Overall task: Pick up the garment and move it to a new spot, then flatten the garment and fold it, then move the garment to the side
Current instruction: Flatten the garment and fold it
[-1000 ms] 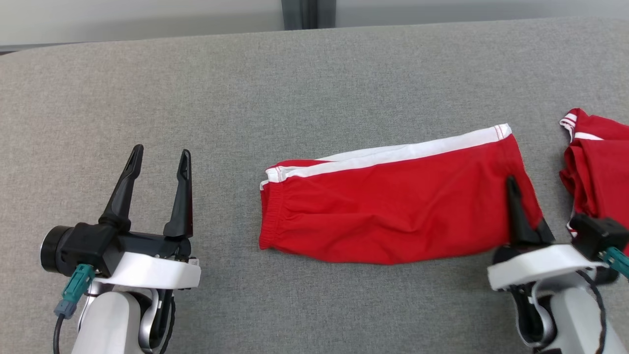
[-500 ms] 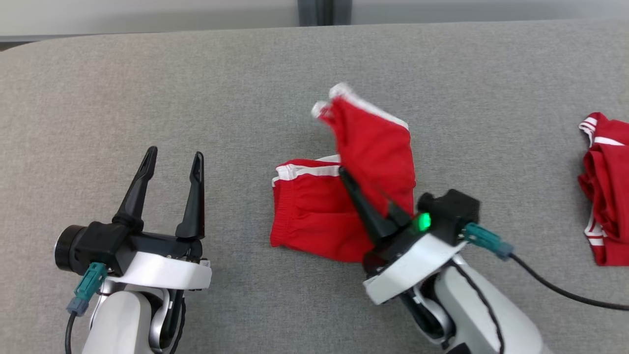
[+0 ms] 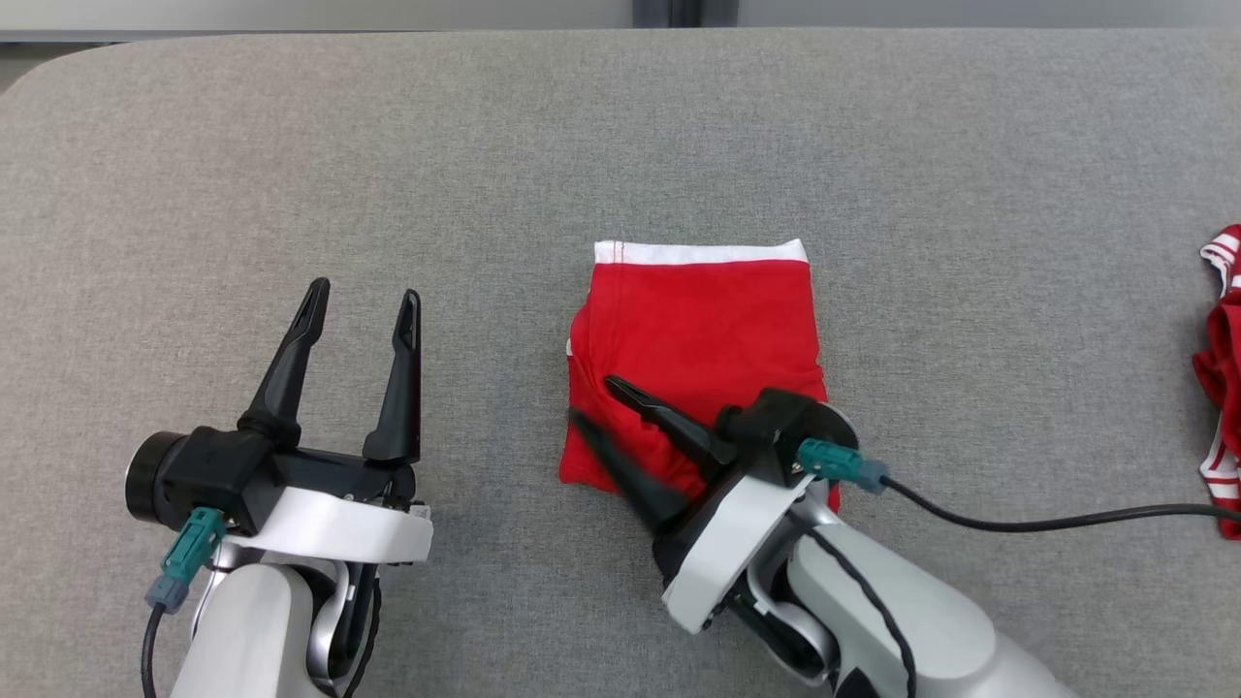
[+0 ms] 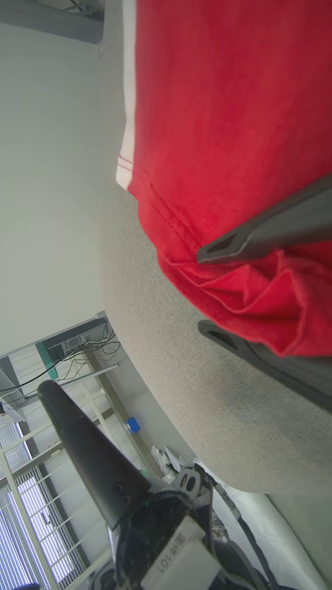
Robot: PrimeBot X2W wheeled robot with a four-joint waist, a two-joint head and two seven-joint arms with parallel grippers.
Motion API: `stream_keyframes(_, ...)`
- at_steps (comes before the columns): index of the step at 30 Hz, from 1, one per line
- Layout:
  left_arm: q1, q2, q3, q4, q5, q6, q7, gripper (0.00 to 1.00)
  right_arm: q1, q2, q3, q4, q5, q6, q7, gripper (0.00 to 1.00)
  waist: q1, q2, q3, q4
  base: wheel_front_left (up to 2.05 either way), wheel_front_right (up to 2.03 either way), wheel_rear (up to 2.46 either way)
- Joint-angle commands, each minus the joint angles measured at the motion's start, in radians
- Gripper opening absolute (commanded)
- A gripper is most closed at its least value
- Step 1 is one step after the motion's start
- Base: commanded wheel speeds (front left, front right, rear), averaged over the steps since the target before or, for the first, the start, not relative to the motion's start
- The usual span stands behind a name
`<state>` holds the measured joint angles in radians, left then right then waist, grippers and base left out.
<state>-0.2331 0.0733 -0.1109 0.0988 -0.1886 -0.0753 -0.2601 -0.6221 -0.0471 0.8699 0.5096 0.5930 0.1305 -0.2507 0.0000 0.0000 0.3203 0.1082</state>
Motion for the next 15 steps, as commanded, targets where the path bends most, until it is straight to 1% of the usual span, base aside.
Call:
stream_keyframes(1,-0.011,-0.002,0.006,-0.005,-0.007,-0.001,-0.003,1.00,-0.013,-0.006,0.035,-0.004,0.019,0.000,-0.009,1.00,0.0000,0.0000,0.002,-0.004,0.00,0.00,0.00)
stream_keyframes(9,-0.010,-0.002,0.014,-0.002,0.003,-0.001,-0.003,1.00,0.021,-0.006,0.168,-0.074,0.087,0.000,-0.016,1.00,0.0000,0.0000,-0.005,-0.022,0.00,0.00,0.00)
stream_keyframes(12,-0.005,-0.003,0.018,-0.002,0.004,0.000,-0.003,1.00,0.033,-0.006,0.187,-0.113,0.116,0.000,-0.017,1.00,0.0000,0.0000,-0.010,-0.030,0.00,0.00,0.00)
stream_keyframes(13,-0.005,-0.003,0.018,-0.002,0.004,0.000,-0.003,1.00,0.033,-0.006,0.187,-0.113,0.116,0.000,-0.017,1.00,0.0000,0.0000,-0.010,-0.030,0.00,0.00,0.00)
stream_keyframes(15,0.000,-0.003,0.022,-0.004,0.005,0.001,-0.003,1.00,0.040,-0.006,0.184,-0.152,0.131,0.000,-0.017,1.00,0.0000,0.0000,-0.013,-0.037,0.00,0.00,0.00)
